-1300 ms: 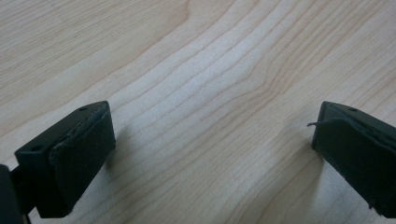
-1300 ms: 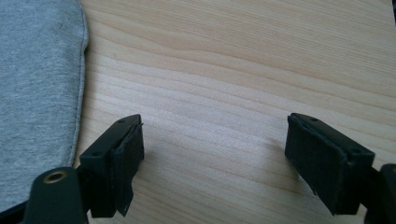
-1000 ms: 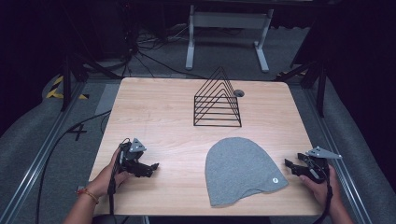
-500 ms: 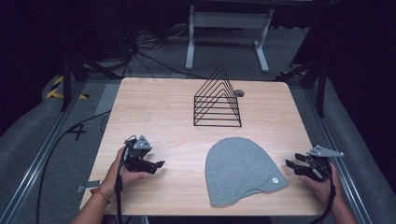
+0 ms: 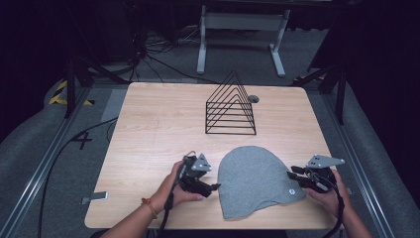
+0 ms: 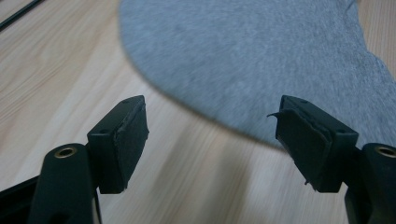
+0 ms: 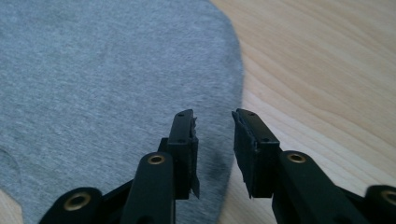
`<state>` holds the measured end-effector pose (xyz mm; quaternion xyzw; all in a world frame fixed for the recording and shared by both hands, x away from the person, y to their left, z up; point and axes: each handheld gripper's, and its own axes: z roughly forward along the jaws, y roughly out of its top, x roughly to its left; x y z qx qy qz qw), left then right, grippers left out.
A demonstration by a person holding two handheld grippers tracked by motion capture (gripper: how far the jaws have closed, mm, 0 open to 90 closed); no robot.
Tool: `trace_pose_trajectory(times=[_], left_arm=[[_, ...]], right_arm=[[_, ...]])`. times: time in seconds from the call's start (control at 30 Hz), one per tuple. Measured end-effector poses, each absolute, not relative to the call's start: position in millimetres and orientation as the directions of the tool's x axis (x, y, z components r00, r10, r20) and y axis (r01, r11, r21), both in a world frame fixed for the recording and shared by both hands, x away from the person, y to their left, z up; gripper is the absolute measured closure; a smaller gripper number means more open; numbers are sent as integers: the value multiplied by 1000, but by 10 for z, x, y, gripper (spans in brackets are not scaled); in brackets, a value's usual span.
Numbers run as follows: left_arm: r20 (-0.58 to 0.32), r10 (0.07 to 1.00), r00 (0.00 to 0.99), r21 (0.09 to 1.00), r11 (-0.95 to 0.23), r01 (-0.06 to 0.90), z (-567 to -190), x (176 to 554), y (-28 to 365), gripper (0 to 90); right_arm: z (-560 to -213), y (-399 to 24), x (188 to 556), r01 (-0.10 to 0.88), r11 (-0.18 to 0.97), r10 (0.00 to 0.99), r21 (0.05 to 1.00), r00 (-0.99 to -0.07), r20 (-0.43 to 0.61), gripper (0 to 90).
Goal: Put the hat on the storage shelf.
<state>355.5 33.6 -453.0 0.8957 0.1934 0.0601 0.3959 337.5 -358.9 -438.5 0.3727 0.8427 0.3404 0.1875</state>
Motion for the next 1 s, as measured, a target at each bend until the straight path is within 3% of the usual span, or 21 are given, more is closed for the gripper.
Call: trace_pose_trajectory(times=[0.1,0.3,0.77,1.0], left_arm=[[21,368,930,706,-664,247,-4633,3524,127,249],[11,363,932,704,-665,251,-4706,3574,57,239],[-27,445,895,674,-653,344,-4687,3789,433,233],[-43,458,888,683,-635,361,-4637,3878,476,250]], right_arm=[[-4441,-3541,3378,504,509,744,698,-666,-62,705],[-4519,-3447,3364,501,545,719,673,-692,-67,712],[-4530,-3149,3356,495,562,695,663,-717,-54,700],[-4443,-3107,3423,501,550,695,668,-718,-34,594]])
